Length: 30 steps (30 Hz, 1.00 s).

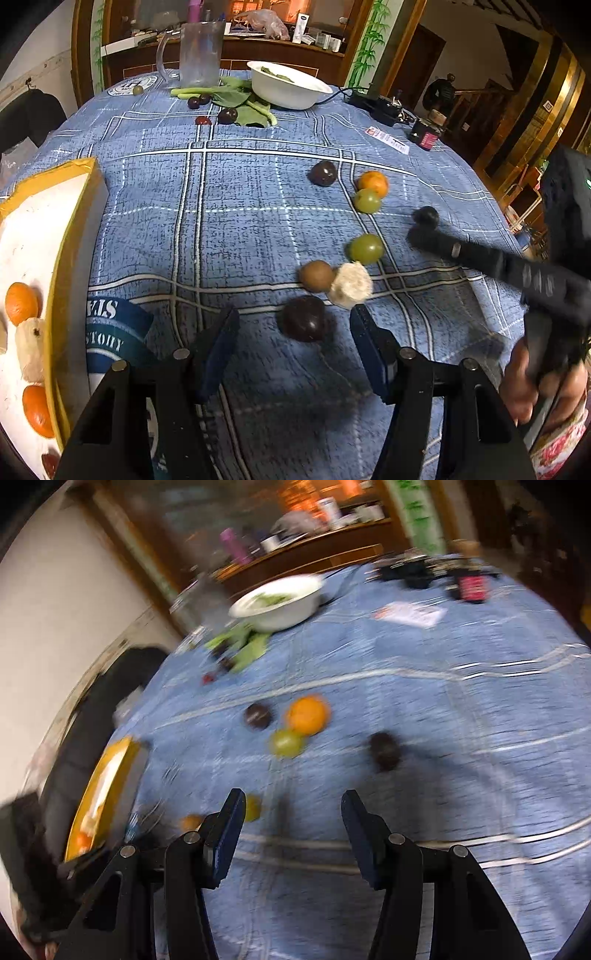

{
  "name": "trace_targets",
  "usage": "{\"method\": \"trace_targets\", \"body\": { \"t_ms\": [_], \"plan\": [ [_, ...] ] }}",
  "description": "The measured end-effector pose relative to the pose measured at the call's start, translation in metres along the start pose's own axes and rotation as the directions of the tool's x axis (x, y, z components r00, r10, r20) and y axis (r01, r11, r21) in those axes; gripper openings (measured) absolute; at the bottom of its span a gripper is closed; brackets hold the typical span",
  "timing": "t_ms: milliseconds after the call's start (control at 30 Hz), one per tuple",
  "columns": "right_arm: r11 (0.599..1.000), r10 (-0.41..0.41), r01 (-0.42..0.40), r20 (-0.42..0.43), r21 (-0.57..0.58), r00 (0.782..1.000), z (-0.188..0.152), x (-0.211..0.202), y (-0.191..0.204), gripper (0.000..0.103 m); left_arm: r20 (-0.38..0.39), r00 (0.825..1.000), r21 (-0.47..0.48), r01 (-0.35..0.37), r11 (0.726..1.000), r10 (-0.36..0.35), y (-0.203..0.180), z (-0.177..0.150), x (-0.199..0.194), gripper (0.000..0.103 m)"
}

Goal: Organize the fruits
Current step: 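Grasp a dark plum with the left tool while the right tool grasps the beige round fruit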

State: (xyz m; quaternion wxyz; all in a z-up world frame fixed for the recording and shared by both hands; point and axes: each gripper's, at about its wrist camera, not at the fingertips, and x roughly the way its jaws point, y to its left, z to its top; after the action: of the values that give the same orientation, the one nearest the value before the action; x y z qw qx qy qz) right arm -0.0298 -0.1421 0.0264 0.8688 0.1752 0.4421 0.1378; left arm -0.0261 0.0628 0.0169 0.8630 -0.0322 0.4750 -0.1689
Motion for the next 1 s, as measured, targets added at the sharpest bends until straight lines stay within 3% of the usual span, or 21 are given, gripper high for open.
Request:
{"method": "trace_targets", "body": {
  "t_ms": [100,300,367,433,800,833,900,1000],
  "plan": [
    [0.997,0.028,-0.031,-0.042,-0.075,0.999,-0.008,0.012,0.021,0.058,0.000,1.000,0.028,0.001,1.000,-0.001,-0.002,0.001,0.008,0.034],
    [0.989,0.032,-0.042,-0.068,-0.144,0.997,-0.018,0.021,0.042,0.058,0.028,0.999,0.103,-0.027,0.994,0.025,-0.016,0.000,0.014,0.033],
    [0.987,0.022,-0.033,-0.071,-0.156,0.997,-0.019,0.022,0.046,0.057,0.032,0.998,0.132,-0.063,0.989,0.059,-0.020,-0.002,0.014,0.022],
    [0.986,0.016,-0.028,-0.074,-0.165,0.997,-0.020,0.024,0.049,0.055,0.027,0.999,0.110,-0.031,0.993,0.028,-0.015,-0.002,0.008,0.022],
    [0.956,-0.090,0.065,-0.077,-0.286,0.993,-0.027,0.038,0.074,0.048,0.083,0.995,0.004,-0.061,0.998,0.061,0.023,-0.006,-0.043,0.023],
    [0.947,-0.115,0.088,-0.069,-0.308,0.991,-0.028,0.040,0.078,0.046,0.092,0.994,-0.002,-0.059,0.998,0.059,0.024,-0.007,-0.048,0.023],
    [0.933,-0.153,0.125,-0.058,-0.337,0.987,-0.030,0.043,0.084,0.032,0.108,0.993,-0.010,-0.054,0.998,0.055,0.026,-0.007,-0.056,0.023],
    [0.924,-0.176,0.148,-0.049,-0.352,0.983,-0.034,0.042,0.090,0.032,0.121,0.991,-0.005,-0.050,0.999,0.050,0.023,-0.009,-0.062,0.023]
  ]
}}
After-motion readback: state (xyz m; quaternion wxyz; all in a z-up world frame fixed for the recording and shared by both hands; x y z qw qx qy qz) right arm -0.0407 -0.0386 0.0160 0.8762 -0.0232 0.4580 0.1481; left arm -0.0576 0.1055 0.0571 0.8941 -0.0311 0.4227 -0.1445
